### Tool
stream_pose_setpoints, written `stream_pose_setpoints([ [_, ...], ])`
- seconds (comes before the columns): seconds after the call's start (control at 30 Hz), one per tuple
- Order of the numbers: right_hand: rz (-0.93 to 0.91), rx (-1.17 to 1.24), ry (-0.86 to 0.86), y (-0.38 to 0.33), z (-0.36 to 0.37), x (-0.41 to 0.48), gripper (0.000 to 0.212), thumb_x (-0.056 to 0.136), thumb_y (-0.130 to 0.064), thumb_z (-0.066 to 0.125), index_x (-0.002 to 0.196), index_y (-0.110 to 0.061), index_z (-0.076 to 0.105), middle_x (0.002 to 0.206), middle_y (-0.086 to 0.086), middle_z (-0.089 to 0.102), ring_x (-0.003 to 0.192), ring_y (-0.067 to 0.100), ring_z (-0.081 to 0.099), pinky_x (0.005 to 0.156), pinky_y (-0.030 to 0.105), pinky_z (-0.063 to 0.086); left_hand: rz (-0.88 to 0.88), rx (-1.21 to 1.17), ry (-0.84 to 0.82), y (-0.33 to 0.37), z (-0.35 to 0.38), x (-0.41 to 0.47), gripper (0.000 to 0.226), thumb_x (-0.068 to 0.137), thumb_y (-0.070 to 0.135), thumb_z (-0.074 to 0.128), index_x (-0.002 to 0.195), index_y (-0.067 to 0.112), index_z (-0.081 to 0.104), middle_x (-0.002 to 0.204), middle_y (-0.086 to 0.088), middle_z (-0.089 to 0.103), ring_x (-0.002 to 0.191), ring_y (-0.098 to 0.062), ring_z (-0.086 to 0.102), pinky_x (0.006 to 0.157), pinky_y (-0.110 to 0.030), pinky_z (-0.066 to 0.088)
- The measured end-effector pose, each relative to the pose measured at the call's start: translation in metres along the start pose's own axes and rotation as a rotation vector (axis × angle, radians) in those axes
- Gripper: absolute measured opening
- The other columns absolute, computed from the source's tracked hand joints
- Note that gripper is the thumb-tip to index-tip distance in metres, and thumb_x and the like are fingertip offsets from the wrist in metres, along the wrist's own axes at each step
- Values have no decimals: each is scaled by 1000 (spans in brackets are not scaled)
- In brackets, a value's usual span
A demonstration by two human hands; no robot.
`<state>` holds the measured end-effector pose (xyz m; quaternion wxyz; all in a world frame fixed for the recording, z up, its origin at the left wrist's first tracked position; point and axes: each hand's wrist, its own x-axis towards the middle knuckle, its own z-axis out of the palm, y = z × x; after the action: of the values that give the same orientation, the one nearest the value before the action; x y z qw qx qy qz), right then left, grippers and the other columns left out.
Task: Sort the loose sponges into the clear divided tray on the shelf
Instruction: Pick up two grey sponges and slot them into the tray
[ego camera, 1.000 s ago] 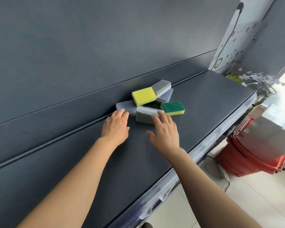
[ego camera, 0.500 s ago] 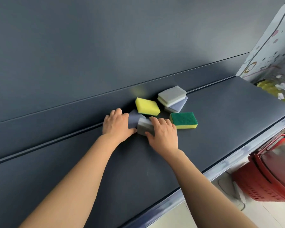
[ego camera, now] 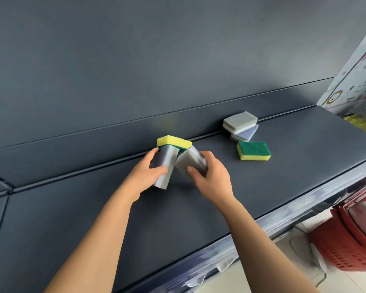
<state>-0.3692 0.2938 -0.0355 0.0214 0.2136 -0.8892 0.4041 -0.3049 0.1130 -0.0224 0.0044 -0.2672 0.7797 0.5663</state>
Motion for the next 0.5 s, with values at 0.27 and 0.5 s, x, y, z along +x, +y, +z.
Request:
stream_pose_setpoints([
  [0.27,12,324,-10,-74,43,-69,63,89,-28,59,139,-46,26,129,-10,54,112,12,53,93,32,45,29,-339,-322,-50,-70,-85,69,88,-2,45,128,55,40,123,5,58,111,-18,57,82,-40,53],
  [0.5,3,416,-50,-114,72,-122,59,88,-22,61,136,-42,34,119,-12,56,103,8,55,85,25,46,31,-427,-300,-85,-99,-136,59,72,36,77,123,37,49,120,0,62,108,-18,61,86,-44,53],
])
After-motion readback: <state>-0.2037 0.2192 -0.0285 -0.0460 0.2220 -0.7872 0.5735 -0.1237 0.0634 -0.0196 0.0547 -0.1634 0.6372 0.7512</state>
